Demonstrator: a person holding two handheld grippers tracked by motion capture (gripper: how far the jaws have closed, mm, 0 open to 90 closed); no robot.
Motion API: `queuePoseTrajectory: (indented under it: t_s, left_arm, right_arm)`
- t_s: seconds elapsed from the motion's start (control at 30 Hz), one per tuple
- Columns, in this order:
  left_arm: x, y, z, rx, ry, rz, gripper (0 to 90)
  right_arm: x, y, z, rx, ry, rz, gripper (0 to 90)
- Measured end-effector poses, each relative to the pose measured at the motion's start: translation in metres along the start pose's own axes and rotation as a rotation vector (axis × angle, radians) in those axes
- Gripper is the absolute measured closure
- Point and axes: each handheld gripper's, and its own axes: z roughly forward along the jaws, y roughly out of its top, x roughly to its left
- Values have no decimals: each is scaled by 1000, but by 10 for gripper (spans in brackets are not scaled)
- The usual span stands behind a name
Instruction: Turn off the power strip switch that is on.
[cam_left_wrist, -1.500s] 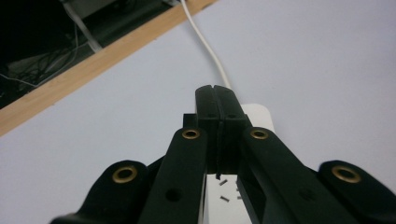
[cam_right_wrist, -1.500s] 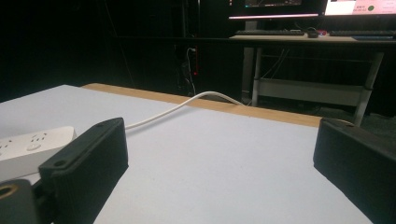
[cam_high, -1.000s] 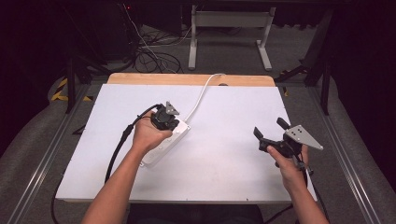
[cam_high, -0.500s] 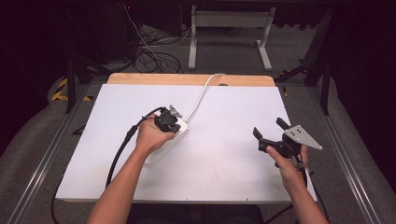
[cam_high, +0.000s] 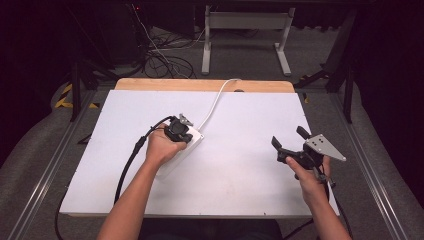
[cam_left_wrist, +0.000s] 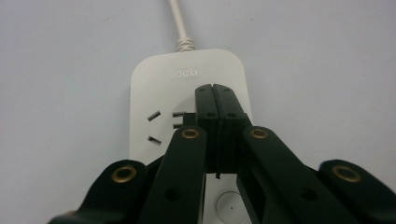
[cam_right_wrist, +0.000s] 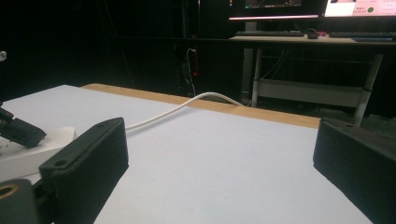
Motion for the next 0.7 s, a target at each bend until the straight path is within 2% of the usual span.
queuePoseTrajectory:
  t_s: [0.1, 0.53, 0.7]
  left_arm:
    - [1, -2, 0, -16, -13, -21, 900]
    - [2, -5, 0, -34, -20, -38, 900]
    - [1, -3, 0, -24, -10, -31, 900]
  right_arm:
    - [0, 0, 0, 0, 0, -1, 37]
    - [1, 0, 0, 5, -1, -3, 36]
    - [1, 0, 1, 5, 0, -1, 36]
